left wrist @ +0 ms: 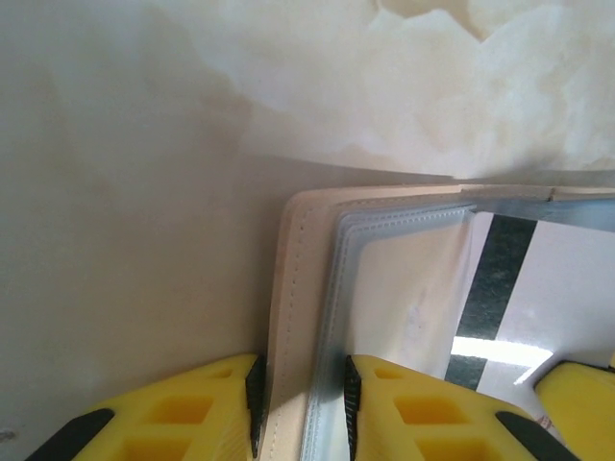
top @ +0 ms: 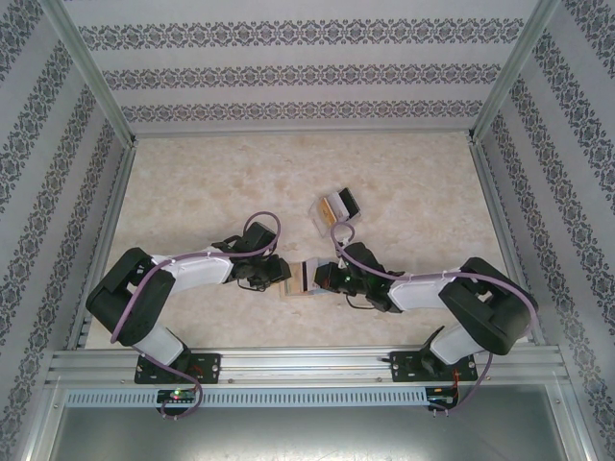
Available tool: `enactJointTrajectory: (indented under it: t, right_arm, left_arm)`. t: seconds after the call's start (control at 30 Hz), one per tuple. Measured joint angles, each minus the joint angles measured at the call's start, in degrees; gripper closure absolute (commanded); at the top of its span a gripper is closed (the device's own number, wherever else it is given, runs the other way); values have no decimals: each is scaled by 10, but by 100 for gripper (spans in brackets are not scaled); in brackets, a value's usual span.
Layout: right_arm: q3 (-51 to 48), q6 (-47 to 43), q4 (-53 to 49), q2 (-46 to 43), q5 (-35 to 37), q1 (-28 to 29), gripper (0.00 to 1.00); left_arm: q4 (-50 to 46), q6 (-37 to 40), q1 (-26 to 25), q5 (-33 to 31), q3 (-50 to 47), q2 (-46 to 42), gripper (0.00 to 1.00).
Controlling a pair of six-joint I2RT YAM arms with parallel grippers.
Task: Put the credit cards into the card holder
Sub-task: Insert the credit card into the card slot.
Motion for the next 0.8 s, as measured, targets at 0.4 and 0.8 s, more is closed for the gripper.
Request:
enactJointTrajectory:
  t: [0.4, 0.8]
  right_arm:
    - [-2, 9, -10, 1, -2, 3, 99]
    - [29, 9, 1, 41, -21, 4, 95]
  left_arm:
    - [2, -5, -2, -1, -1, 0, 70]
    - [2, -6, -3, -5, -1, 0, 70]
